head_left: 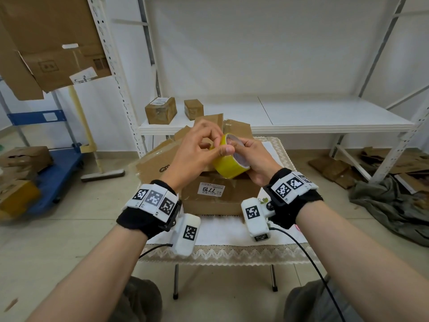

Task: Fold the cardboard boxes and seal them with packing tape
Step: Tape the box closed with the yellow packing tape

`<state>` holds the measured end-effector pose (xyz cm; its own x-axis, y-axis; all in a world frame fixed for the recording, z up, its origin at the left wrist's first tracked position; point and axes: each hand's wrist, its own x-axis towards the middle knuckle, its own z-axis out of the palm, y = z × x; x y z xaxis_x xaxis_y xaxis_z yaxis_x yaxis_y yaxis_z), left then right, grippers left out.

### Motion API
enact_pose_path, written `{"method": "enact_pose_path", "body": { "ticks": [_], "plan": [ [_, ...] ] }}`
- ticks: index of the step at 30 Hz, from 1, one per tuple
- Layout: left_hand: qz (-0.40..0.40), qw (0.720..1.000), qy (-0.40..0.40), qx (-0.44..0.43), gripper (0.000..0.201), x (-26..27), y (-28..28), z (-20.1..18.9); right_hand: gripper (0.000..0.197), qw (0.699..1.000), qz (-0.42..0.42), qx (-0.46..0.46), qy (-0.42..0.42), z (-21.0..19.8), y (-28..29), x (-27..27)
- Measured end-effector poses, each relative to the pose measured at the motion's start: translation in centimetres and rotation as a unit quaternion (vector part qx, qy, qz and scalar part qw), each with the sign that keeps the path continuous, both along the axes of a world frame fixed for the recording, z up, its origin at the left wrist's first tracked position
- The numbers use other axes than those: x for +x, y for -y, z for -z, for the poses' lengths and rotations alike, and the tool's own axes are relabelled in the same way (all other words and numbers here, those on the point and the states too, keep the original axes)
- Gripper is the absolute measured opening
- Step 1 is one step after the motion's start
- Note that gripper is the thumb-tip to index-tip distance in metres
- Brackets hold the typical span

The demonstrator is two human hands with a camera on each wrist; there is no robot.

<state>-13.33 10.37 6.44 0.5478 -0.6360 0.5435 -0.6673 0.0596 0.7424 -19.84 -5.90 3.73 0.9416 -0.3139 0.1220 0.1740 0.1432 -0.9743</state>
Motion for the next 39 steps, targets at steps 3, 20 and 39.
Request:
{"method": "enact_pose_path", "body": {
  "ticks": [3,20,39],
  "plan": [
    [-0.007,1.000,-0.016,-0.003,0.041,-0.1,0.0,0.2,0.030,1.000,-0.006,-0.001,0.002,0.1,0.2,0.1],
    [-0.033,0.999,0.025,-0.002,0.035,-0.4,1.2,1.9,0.013,1.000,-0.019,0.017,0.010,0.3,0.7,0.1],
    [-0.035,0.999,0.033,0.007,0.024,-0.4,1.4,1.9,0.015,0.999,-0.028,0.012,-0.023,-0.1,0.6,0.2]
  ]
}}
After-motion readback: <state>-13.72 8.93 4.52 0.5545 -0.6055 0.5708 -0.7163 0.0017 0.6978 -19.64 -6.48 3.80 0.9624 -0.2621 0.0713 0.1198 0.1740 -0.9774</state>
